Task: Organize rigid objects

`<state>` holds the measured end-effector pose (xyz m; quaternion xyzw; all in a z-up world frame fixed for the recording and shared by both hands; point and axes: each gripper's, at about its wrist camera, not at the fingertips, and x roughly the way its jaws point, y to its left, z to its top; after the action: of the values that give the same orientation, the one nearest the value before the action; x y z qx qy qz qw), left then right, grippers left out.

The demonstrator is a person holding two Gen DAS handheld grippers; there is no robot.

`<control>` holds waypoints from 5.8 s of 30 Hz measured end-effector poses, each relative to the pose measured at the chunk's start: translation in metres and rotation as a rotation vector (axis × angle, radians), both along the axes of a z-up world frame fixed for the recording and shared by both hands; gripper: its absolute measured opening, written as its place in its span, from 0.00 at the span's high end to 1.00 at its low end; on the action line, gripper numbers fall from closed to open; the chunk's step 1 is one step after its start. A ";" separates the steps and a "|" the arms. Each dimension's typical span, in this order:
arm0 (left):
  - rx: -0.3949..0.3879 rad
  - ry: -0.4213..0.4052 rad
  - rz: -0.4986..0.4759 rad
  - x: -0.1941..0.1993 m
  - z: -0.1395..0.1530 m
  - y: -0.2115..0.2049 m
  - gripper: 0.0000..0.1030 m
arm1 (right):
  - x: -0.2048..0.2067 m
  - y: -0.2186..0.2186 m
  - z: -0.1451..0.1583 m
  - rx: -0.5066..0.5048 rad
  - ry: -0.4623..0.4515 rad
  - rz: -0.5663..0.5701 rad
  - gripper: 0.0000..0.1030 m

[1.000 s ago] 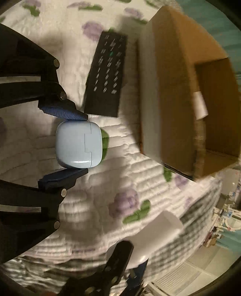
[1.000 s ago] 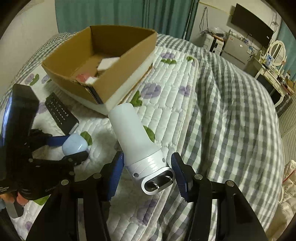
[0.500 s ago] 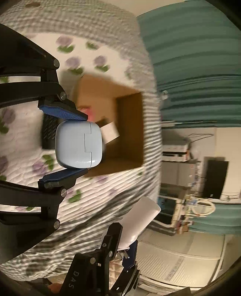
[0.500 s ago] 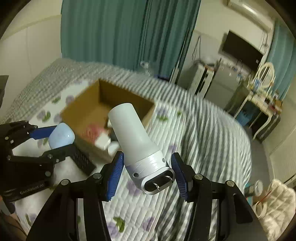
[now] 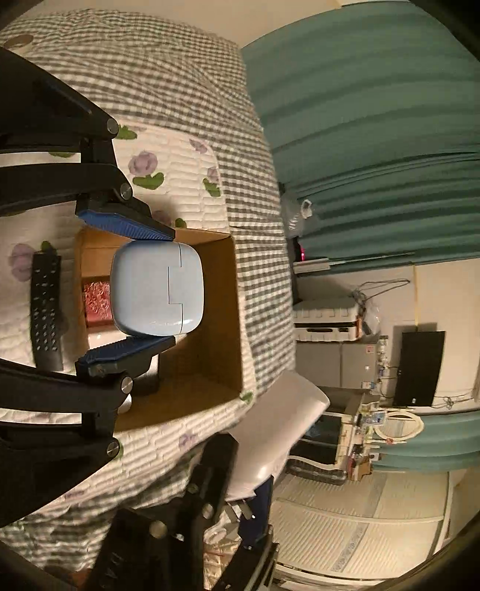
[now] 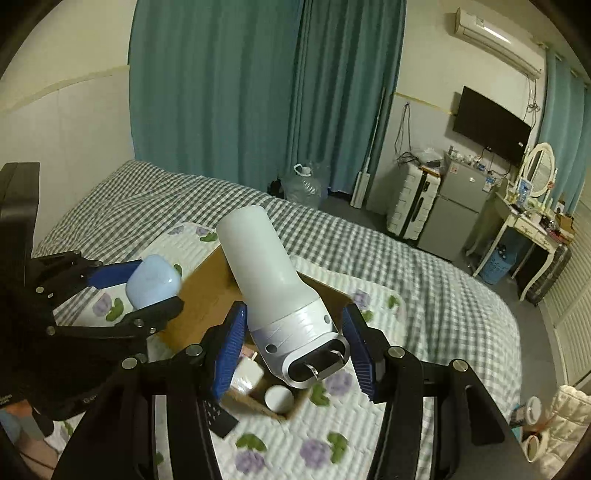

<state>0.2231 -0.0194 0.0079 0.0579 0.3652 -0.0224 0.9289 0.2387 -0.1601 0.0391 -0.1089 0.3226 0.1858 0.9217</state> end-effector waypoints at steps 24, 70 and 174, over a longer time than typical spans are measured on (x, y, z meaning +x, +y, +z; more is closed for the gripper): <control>0.091 0.133 -0.033 0.068 -0.102 -0.006 0.49 | 0.092 -0.005 -0.129 0.050 0.166 -0.022 0.49; 0.007 0.099 0.152 -0.105 -0.111 0.095 0.15 | -0.075 0.096 -0.186 -0.183 0.224 0.186 0.36; -0.056 -0.496 -0.040 -0.206 0.159 0.006 0.07 | -0.215 -0.067 0.147 0.136 -0.263 -0.285 0.00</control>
<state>0.0173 -0.0132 0.1666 0.0432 0.1243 -0.0362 0.9906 0.0235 -0.2274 0.1858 -0.0231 0.1985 0.0588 0.9781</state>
